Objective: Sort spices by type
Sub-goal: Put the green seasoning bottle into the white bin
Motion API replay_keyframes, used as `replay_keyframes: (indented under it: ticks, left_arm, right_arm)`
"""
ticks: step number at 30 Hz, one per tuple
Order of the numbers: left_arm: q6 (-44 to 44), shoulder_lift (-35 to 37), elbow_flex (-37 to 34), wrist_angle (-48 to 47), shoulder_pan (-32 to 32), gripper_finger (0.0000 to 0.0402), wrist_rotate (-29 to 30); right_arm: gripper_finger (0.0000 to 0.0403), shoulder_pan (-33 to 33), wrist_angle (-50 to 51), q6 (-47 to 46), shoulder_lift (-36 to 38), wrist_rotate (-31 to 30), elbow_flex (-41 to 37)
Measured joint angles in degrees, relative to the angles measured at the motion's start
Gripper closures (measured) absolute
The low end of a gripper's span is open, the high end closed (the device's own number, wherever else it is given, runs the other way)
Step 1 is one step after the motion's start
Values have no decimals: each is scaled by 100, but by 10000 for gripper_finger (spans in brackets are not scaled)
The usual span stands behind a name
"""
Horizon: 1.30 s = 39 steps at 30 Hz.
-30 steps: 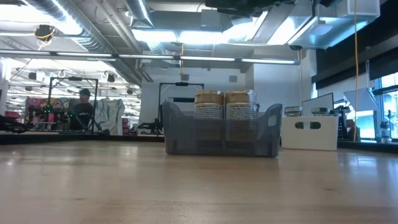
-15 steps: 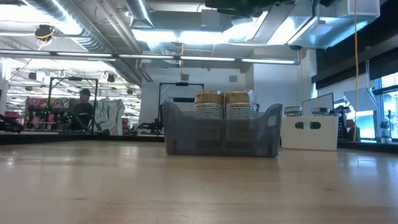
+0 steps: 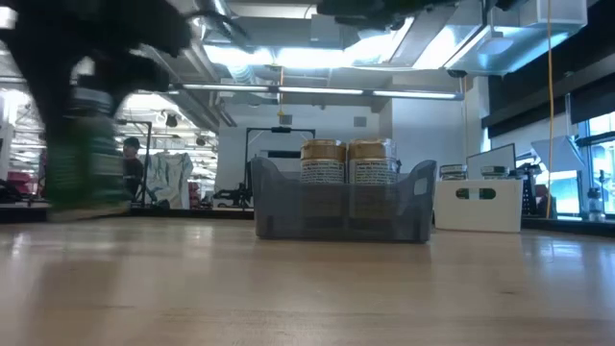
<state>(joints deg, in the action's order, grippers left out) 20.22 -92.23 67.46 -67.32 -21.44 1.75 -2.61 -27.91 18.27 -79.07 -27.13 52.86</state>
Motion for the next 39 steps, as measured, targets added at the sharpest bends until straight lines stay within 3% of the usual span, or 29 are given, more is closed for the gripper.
replay_keyframes:
  ticks: [8, 14, 25, 31, 33, 37, 39]
  left_arm:
    - [-386, -455, 39, 852, 467, 207, -23]
    - [-663, -786, 489, 812, 460, 205, -135]
    - [-609, -778, 876, 1012, 456, 136, 9]
    - [-652, -632, 873, 520, 286, 121, 84]
    - [-685, -481, 871, 372, 113, 122, 292]
    - [-444, 82, 593, 448, -349, 123, 1593]
    - [-320, 516, 250, 659, -555, 123, 1939]
  right_arm:
    - [63, 0, 96, -34, 0, 73, 0]
    - [63, 0, 73, -66, 0, 69, 0]
    - [63, 0, 124, -46, 0, 65, 0]
    - [63, 0, 133, -50, 0, 149, 0]
    - [63, 0, 161, -131, 0, 316, 0]
    - [63, 0, 186, -256, 0, 979, 0]
    - [63, 0, 228, -331, 0, 1486, 0]
